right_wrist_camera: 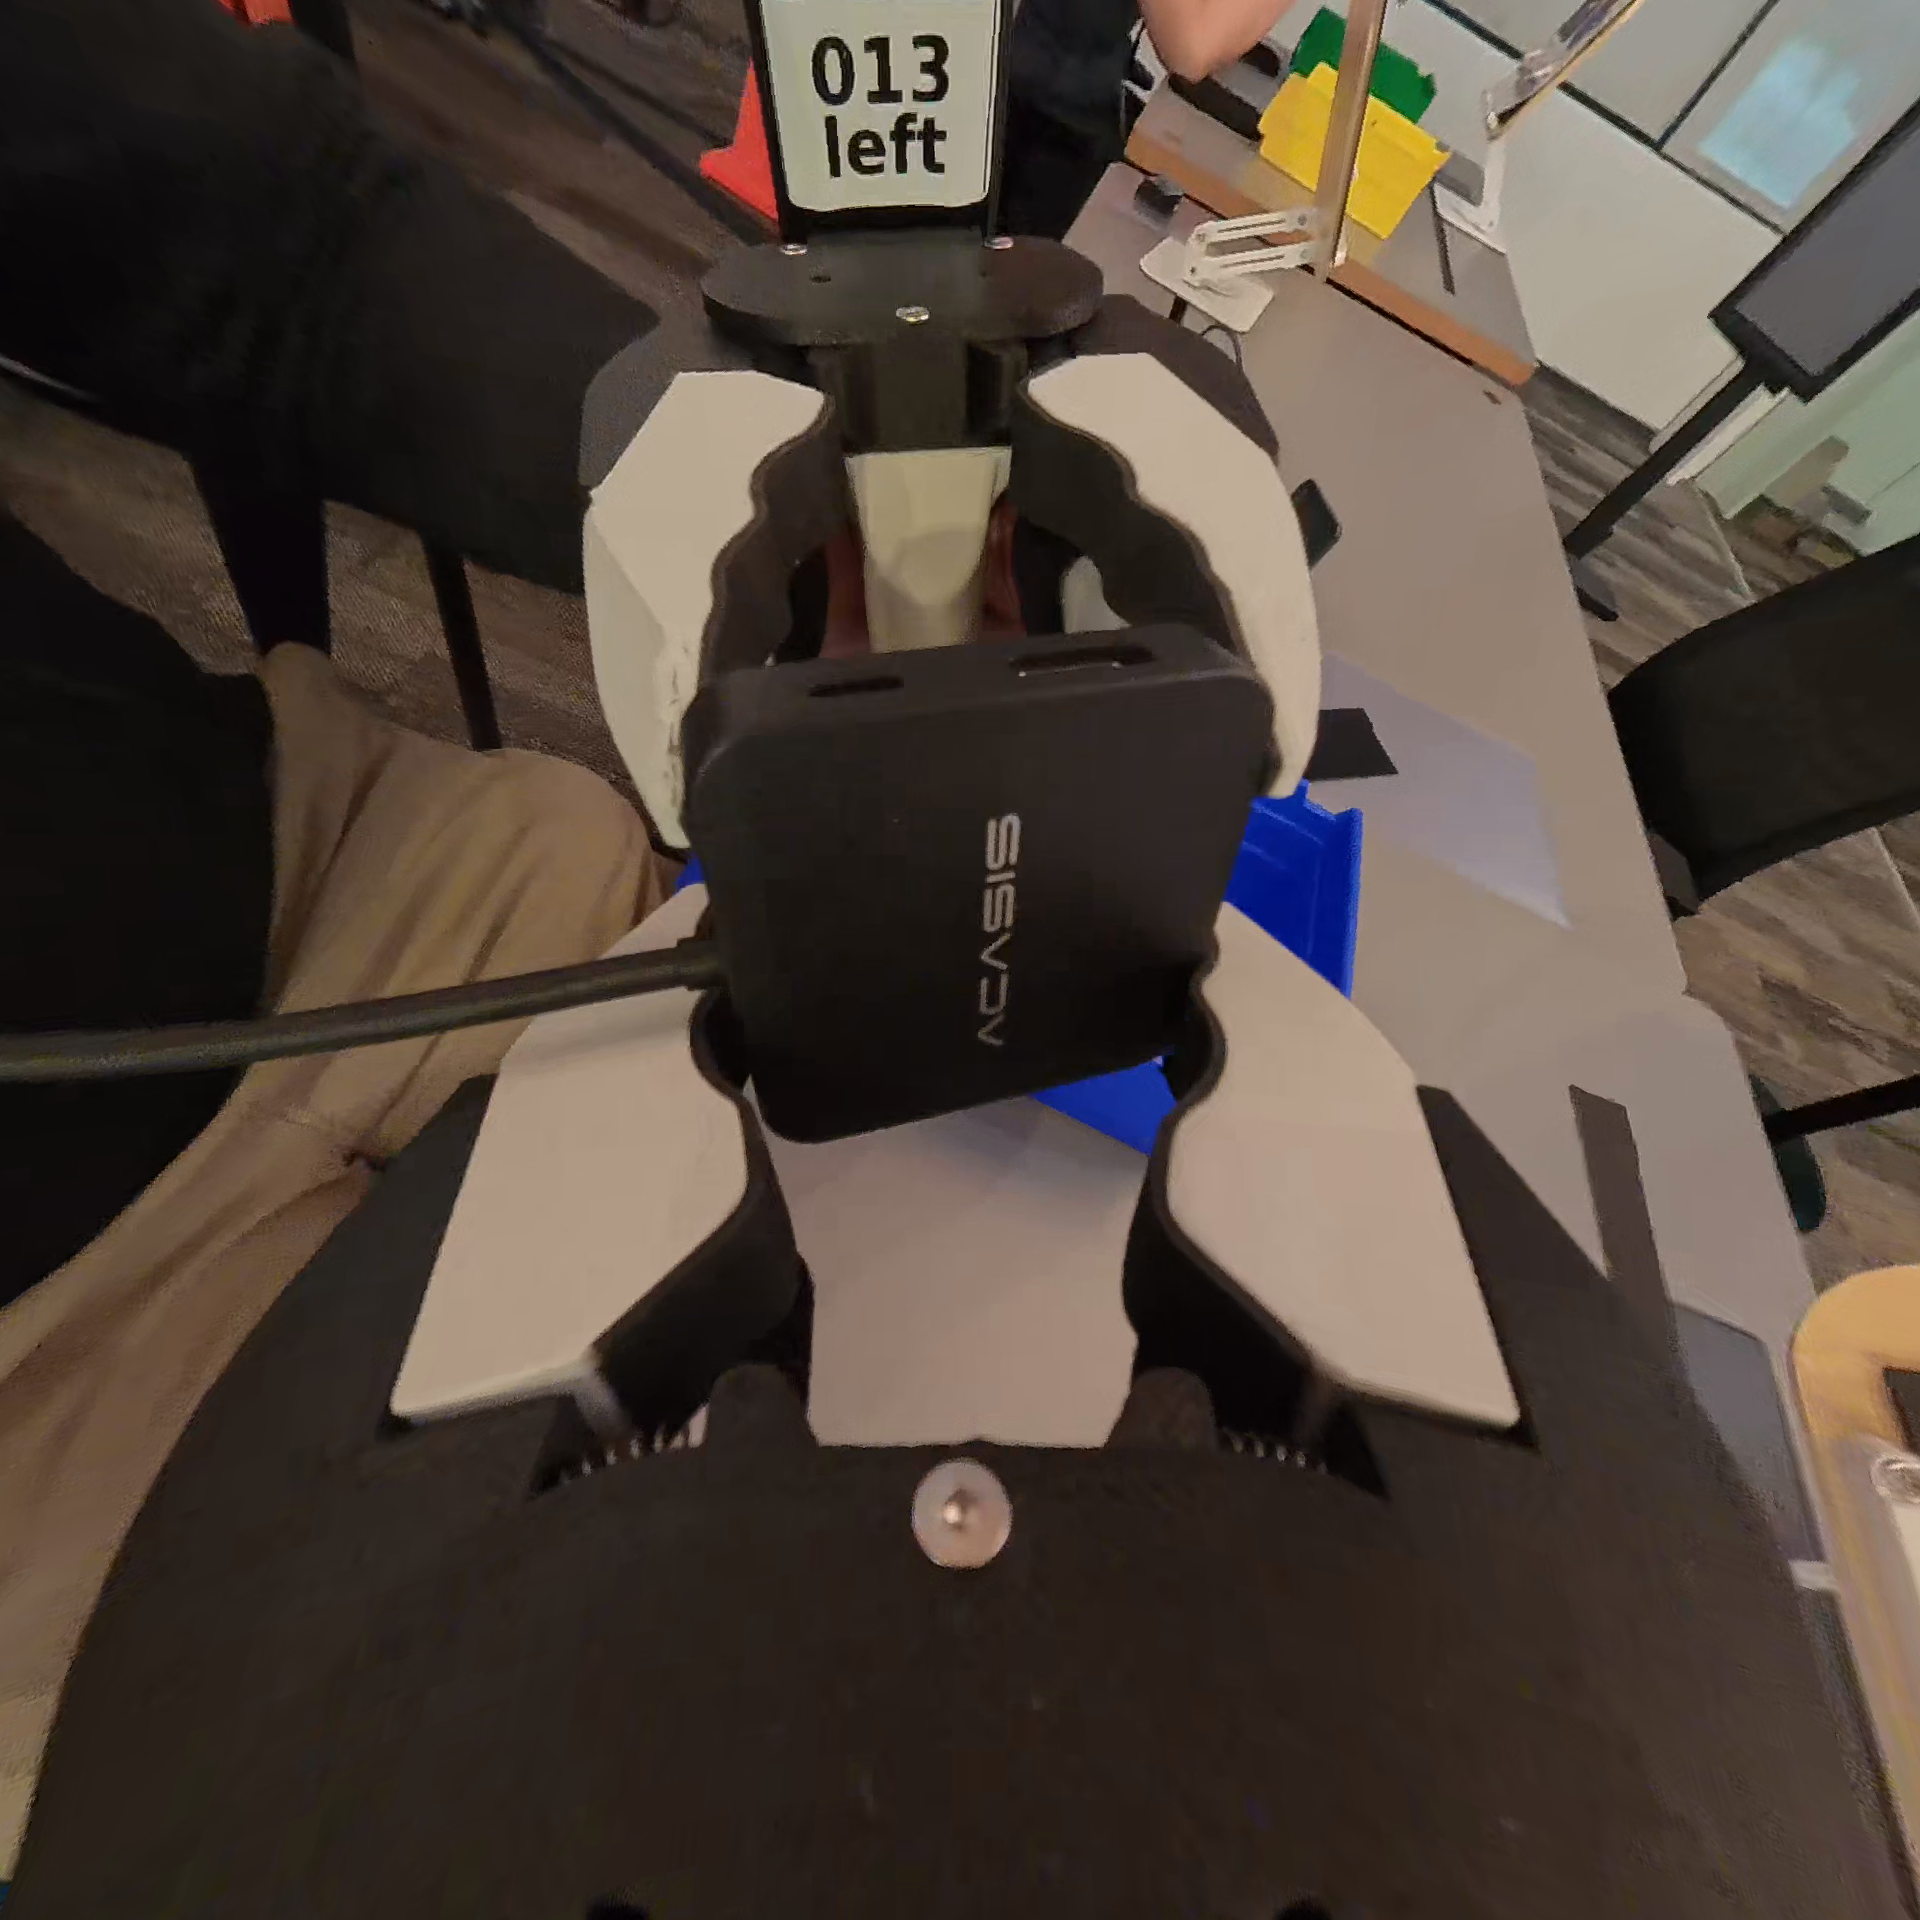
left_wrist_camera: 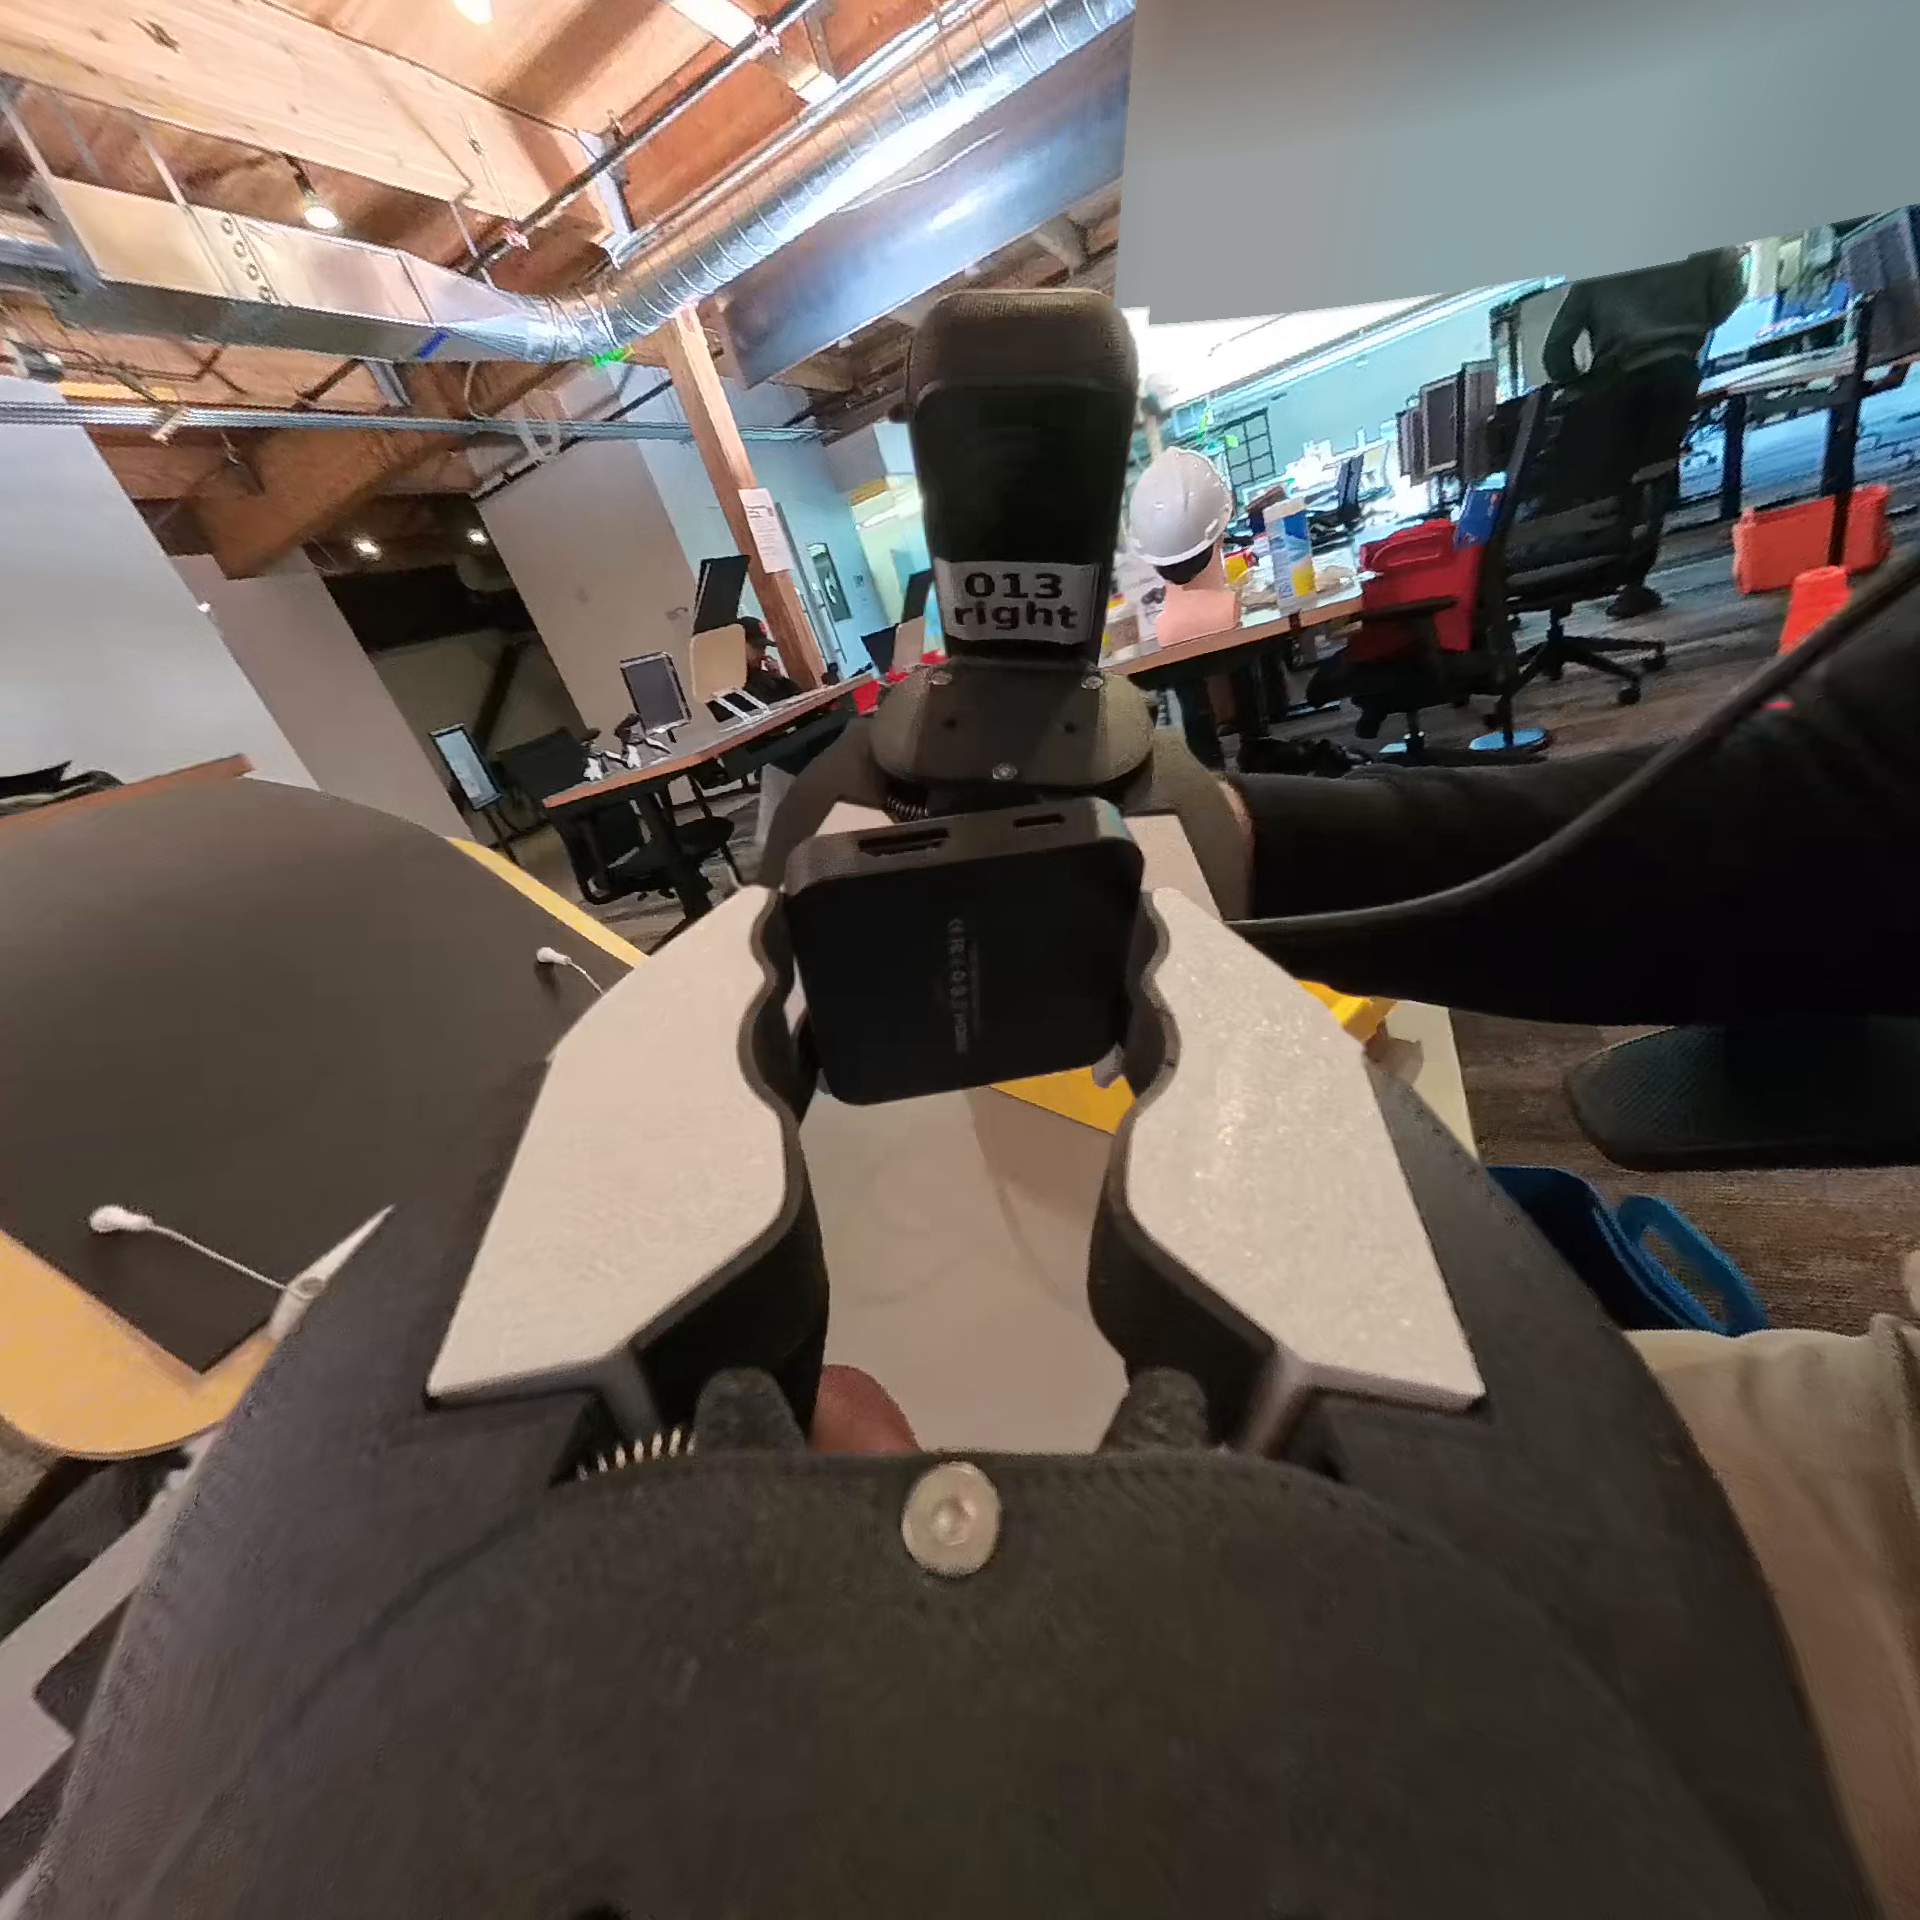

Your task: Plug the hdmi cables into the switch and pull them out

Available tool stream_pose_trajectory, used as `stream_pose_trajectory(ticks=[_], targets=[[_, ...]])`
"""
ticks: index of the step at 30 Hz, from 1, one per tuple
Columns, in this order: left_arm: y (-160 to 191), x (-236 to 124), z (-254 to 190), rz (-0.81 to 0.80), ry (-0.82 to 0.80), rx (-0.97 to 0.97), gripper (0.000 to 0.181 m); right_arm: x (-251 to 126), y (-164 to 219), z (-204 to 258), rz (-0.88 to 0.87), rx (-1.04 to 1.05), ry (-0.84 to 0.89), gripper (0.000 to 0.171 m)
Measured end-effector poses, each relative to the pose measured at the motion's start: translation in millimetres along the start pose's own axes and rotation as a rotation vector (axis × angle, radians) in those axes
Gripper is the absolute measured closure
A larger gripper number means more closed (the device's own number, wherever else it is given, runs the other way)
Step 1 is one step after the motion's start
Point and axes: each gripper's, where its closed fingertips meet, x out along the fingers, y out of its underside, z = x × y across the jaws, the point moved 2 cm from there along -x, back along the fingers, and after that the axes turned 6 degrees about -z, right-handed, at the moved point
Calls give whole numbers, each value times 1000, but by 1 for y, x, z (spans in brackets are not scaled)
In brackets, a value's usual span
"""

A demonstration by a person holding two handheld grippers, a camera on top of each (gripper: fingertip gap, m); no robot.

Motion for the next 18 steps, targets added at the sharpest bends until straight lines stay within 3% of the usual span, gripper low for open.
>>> stream_pose_trajectory(ticks=[6, 10, 14, 18], targets=[[13, -4, 0, 56, 25, -76, 120, -2, 13, 2, 23, 67, 21, 93], [8, -23, 10, 137, -11, 27, 116, -10, 24, 0, 51, 115, 52, 93], [13, -73, 37, 373, -92, 233, 123, -22, 39, 2, 66, 167, 81, 93], [63, -136, 45, 761, -58, 306, 129, -30, 56, 6, 69, 228, 104, 93]])
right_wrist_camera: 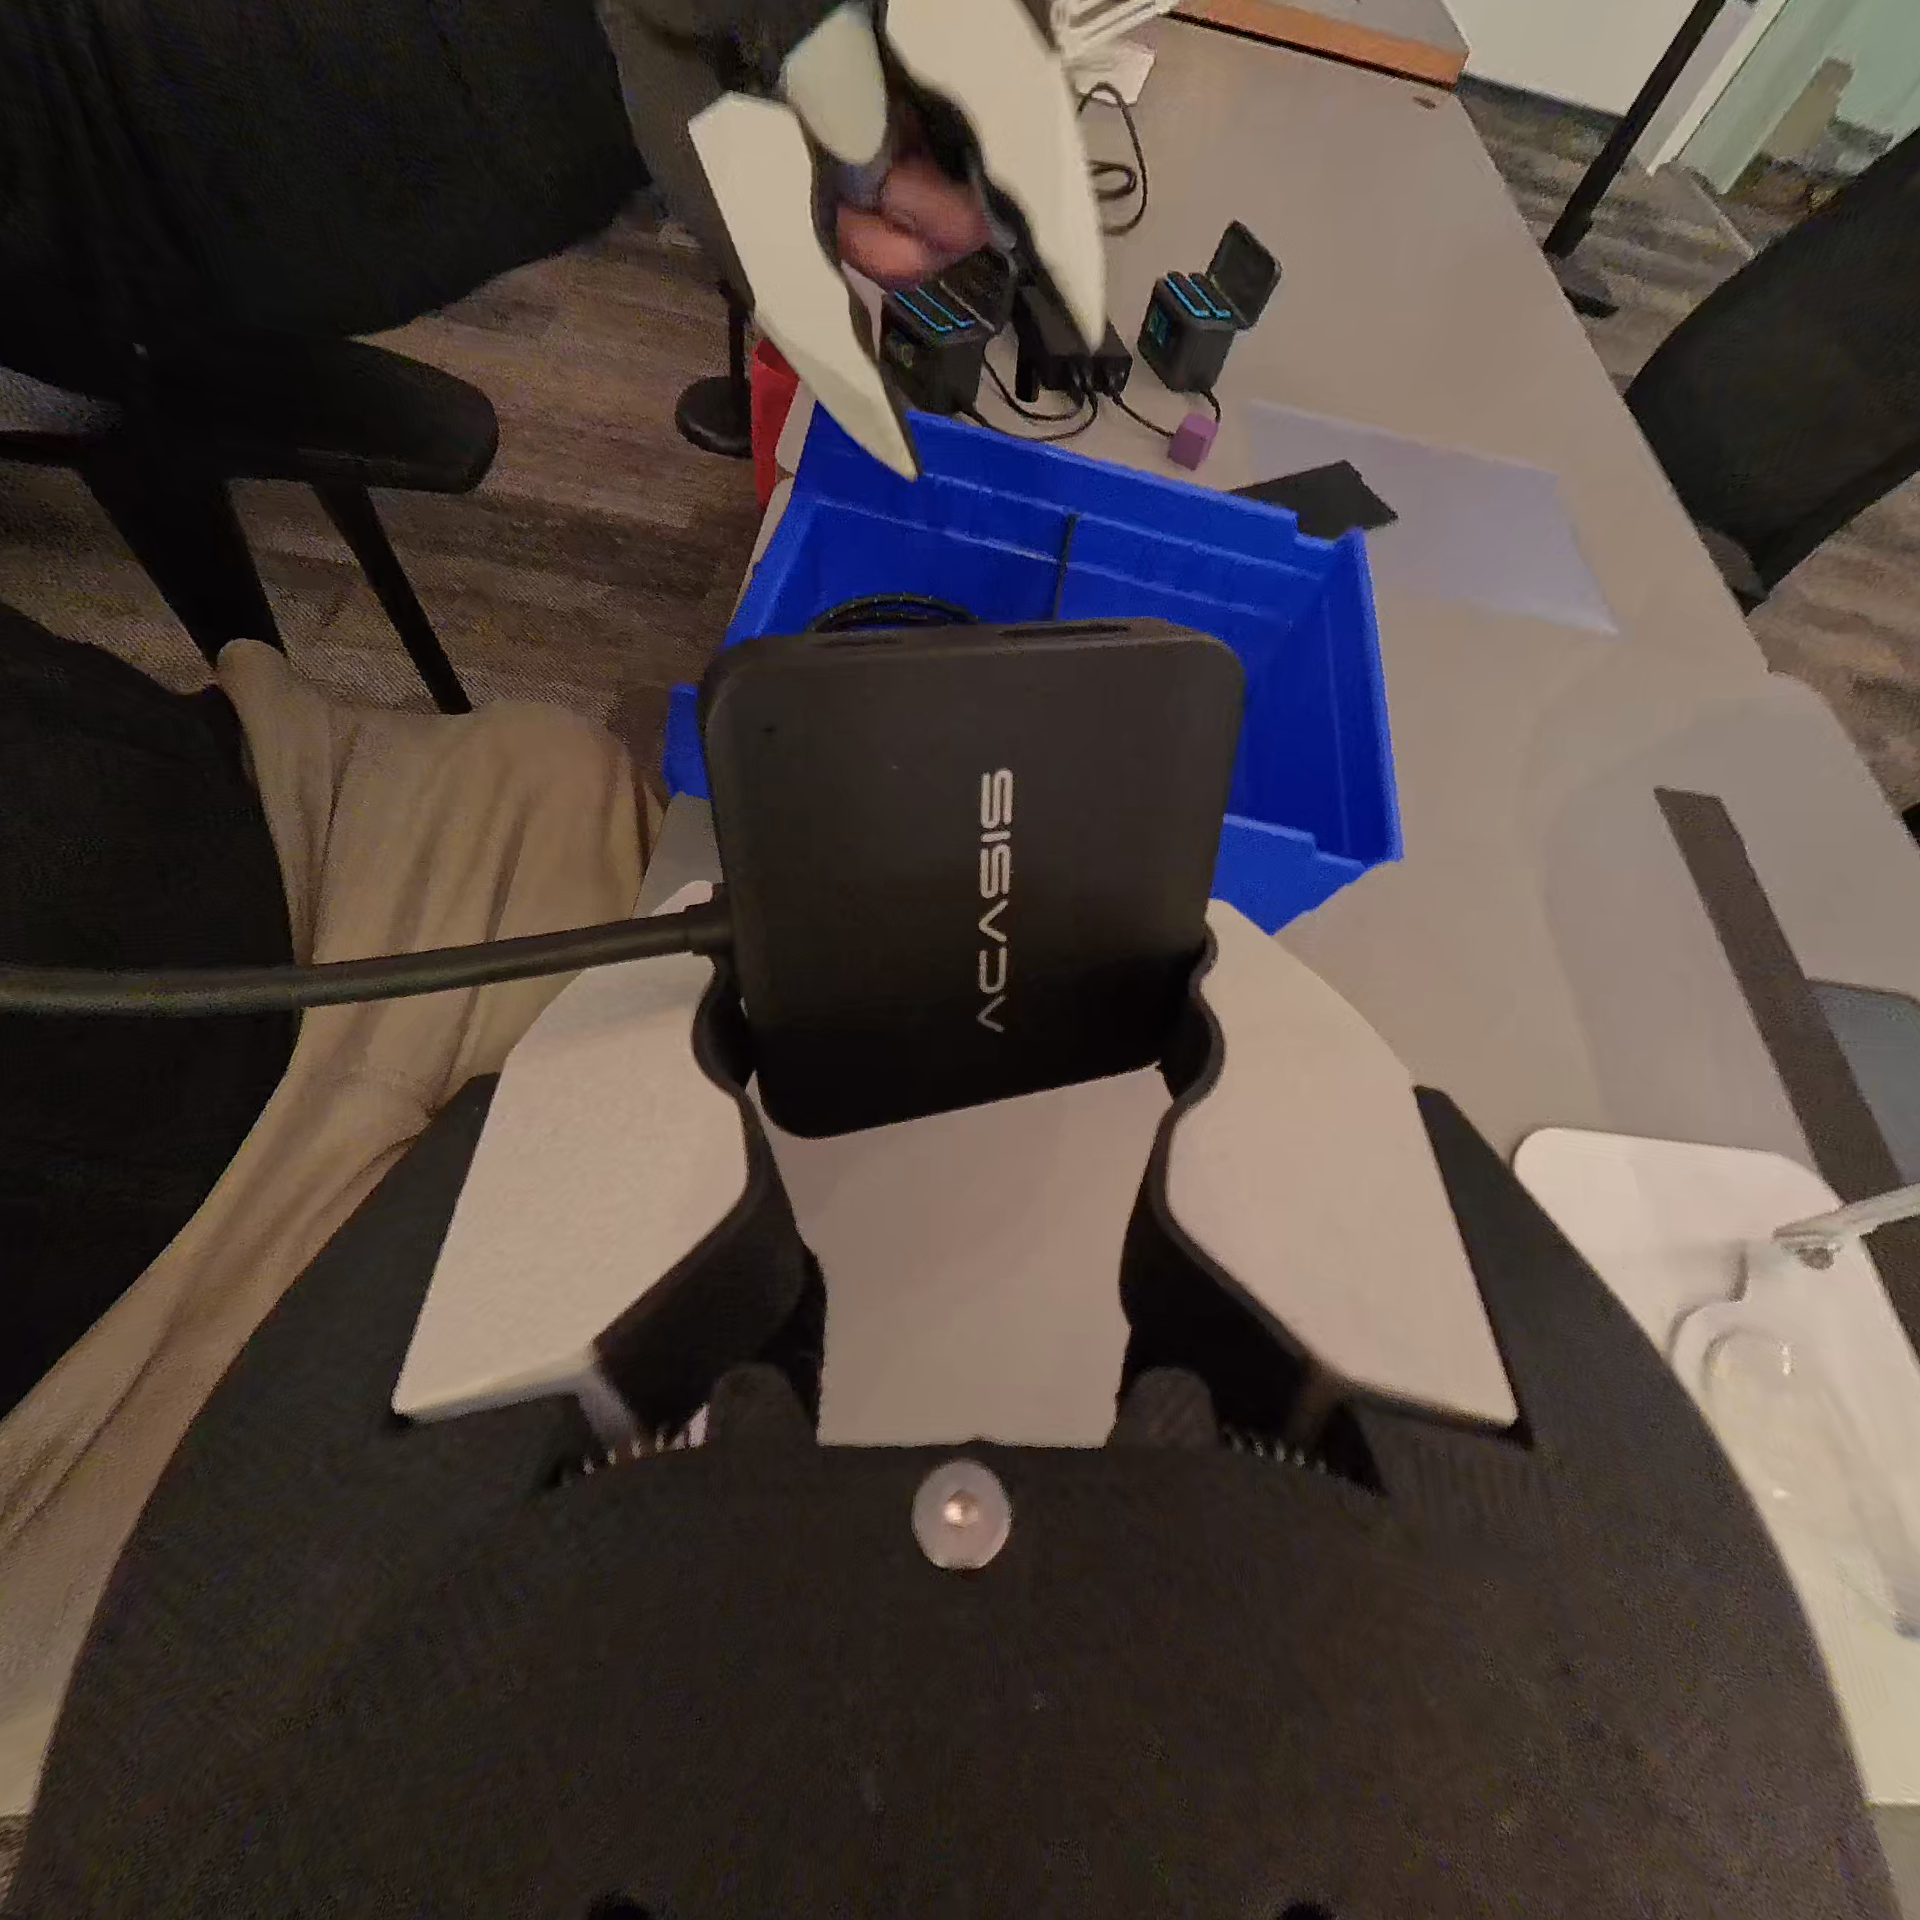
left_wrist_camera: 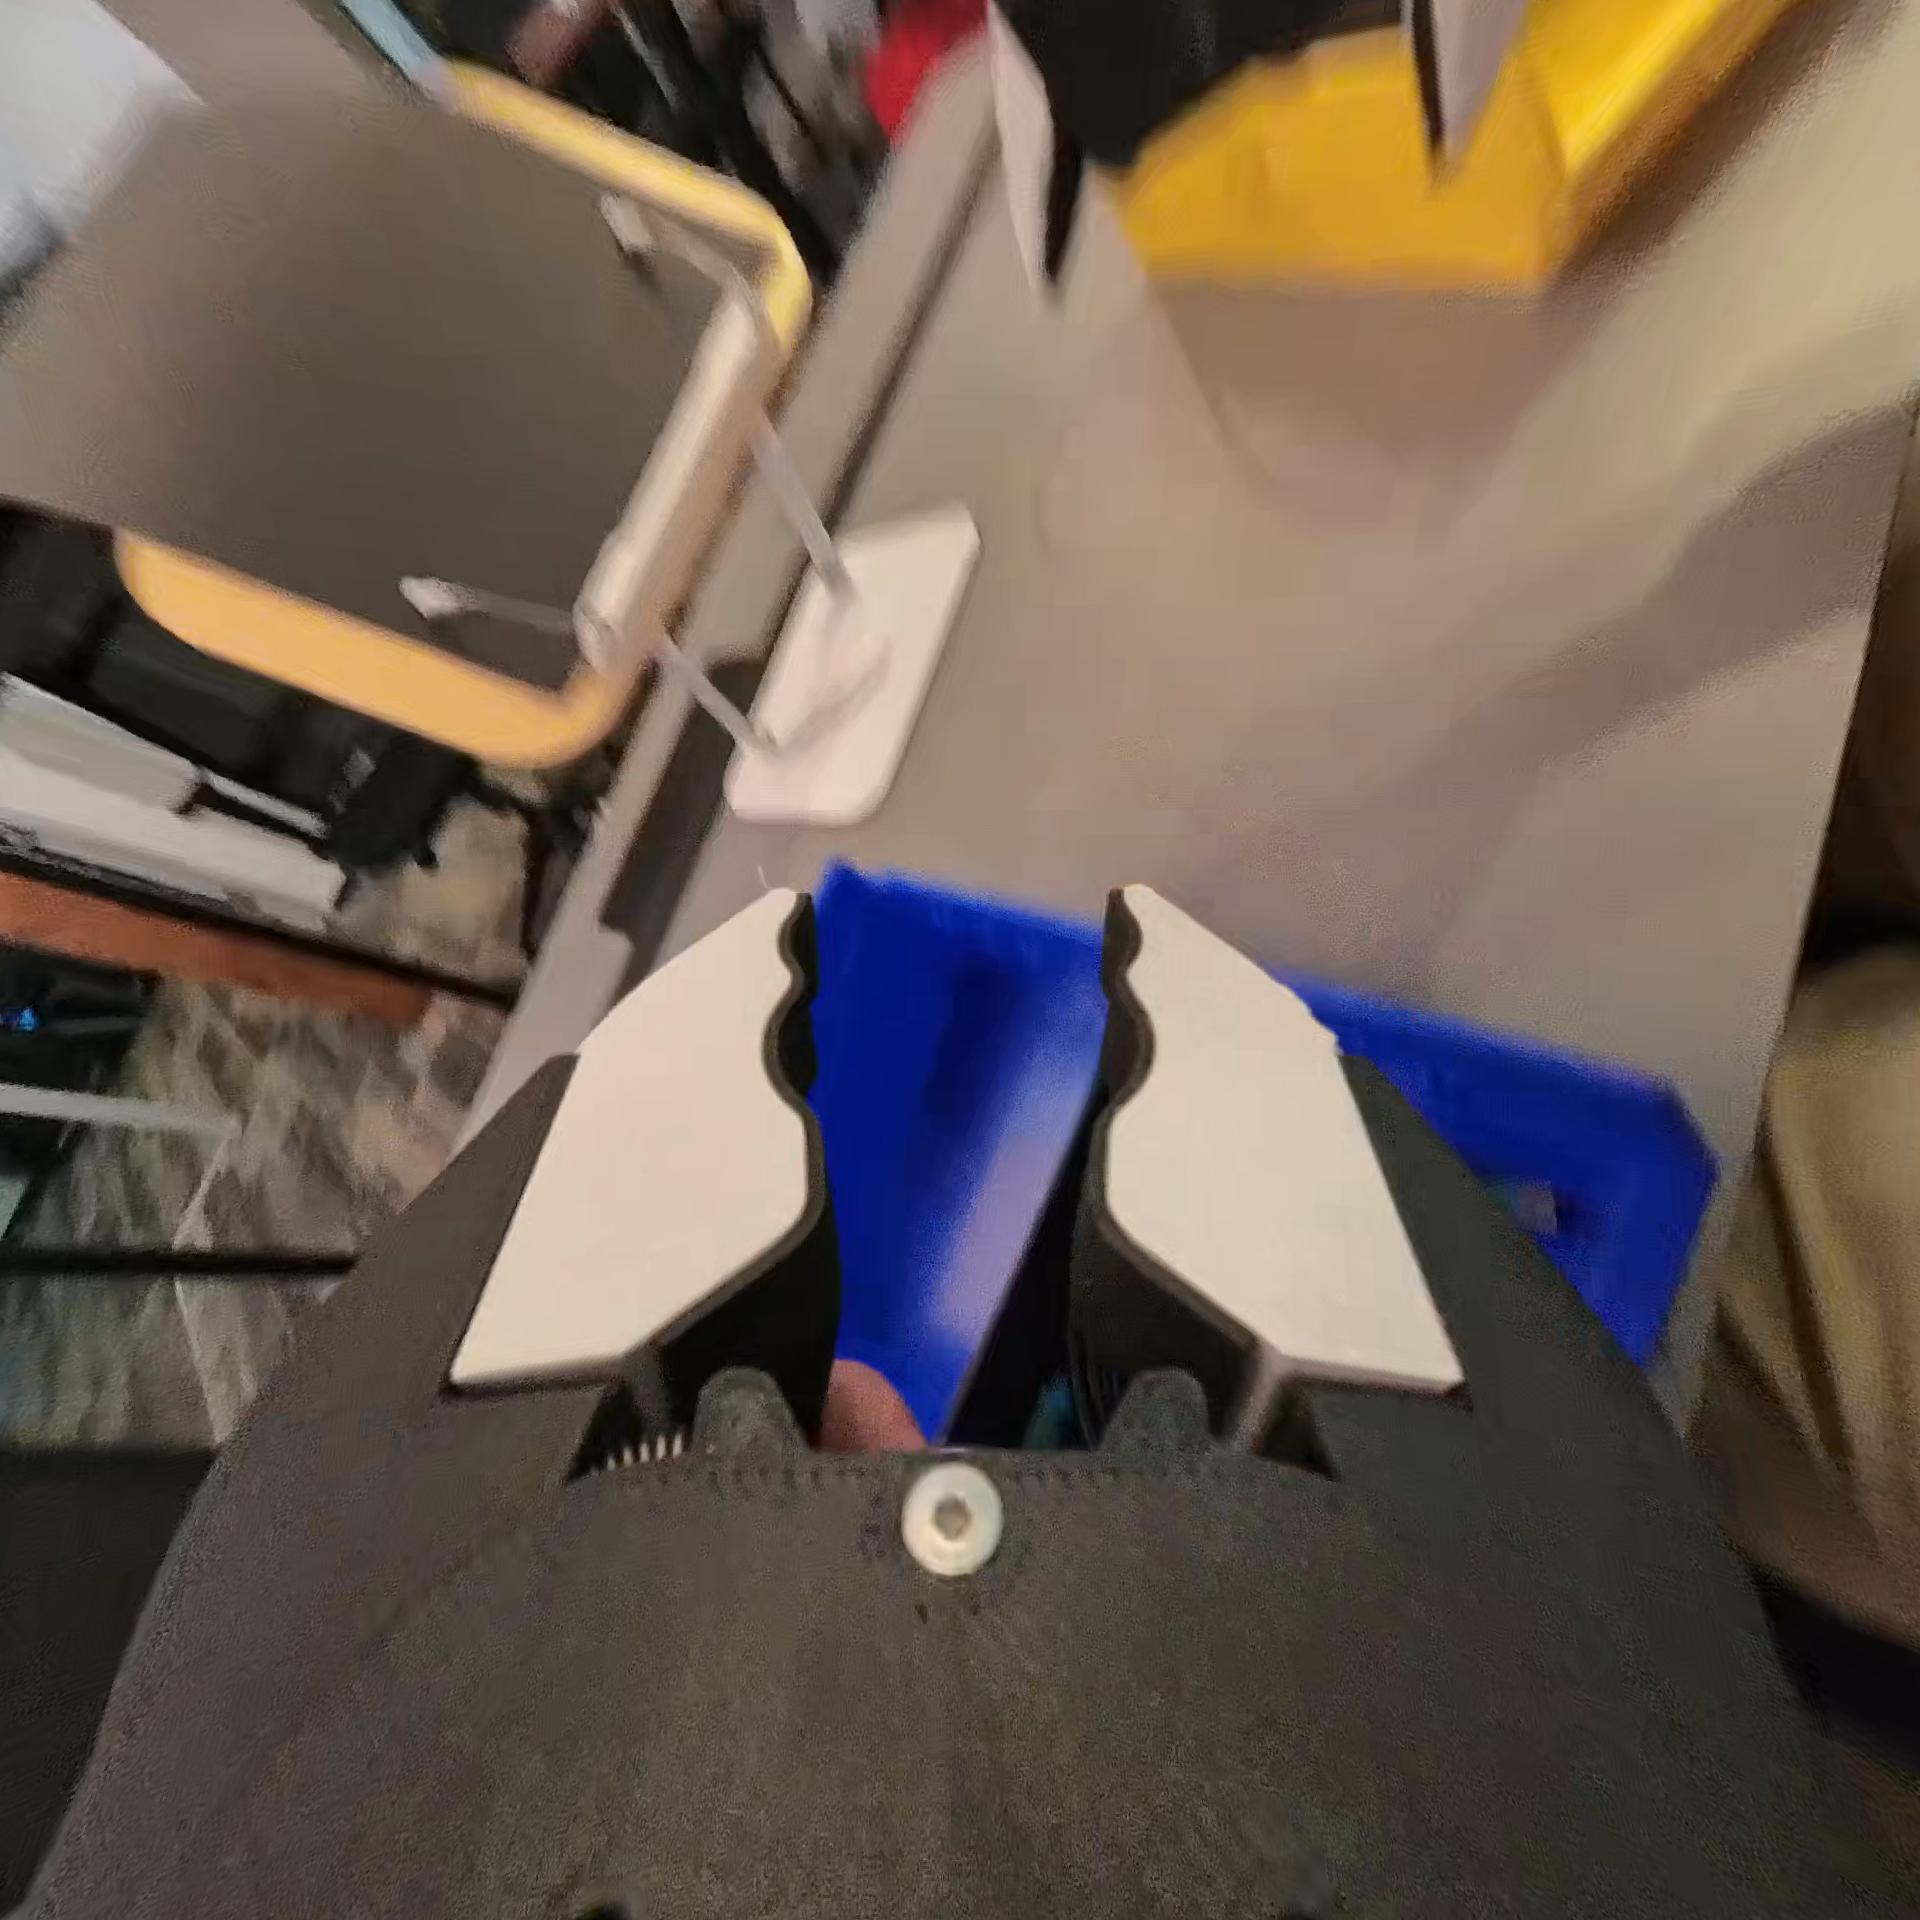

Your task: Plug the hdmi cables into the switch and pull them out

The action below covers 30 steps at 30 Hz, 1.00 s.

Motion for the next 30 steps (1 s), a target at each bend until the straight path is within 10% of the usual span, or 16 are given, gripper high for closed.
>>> stream_pose_trajectory(ticks=[9, 30], targets=[[132, 31, -69, 497, 184, 261, 143, 0, 30, 8, 38, 61, 10, 93], [138, 57, -75, 396, 321, 224, 181, 12, 47, 14, 45, 60, -16, 93]])
